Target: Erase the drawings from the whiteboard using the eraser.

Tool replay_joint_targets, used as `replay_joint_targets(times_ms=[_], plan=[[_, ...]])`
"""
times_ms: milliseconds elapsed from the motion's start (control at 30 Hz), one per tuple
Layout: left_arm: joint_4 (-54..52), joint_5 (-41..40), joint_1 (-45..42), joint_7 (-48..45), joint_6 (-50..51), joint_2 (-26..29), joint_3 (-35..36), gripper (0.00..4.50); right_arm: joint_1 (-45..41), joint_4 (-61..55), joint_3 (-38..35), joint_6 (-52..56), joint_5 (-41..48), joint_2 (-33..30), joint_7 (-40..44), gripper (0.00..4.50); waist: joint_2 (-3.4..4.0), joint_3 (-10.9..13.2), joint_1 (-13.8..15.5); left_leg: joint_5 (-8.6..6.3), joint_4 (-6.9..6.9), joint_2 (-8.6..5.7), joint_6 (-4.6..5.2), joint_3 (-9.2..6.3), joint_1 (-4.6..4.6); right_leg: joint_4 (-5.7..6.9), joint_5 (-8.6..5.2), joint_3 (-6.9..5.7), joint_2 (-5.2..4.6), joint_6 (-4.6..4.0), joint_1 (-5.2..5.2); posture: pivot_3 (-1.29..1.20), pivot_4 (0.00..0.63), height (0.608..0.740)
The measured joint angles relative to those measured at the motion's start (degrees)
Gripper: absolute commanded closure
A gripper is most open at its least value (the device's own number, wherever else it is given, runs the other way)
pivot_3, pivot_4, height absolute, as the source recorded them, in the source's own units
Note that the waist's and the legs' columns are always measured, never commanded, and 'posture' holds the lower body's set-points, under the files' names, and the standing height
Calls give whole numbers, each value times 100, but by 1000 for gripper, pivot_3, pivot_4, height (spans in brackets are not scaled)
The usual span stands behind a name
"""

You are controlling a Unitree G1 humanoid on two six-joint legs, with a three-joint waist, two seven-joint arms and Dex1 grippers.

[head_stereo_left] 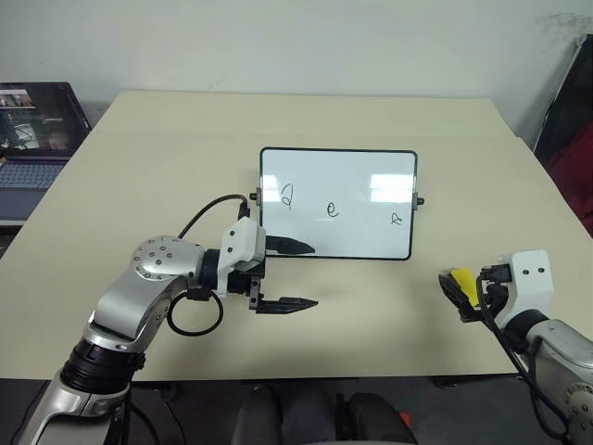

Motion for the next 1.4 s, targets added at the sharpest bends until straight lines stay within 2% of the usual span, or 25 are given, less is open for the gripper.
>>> replay_joint_targets(times_ms=[533,1400], plan=[[-33,141,57,-70,-63,-268,-106,0,-791,1789,40,-40,27,-972,828,26,2,1,-8,0,4,0,1,2,-1,1,0,2,6,0,0,0,150,740],[-158,295,275,87,-235,-347,-150,0,-1277,2576,541,-95,-233,-1053,1099,26,6,3,-2,1,5,0,1,2,-1,2,1,2,6,-1,0,0,150,740]])
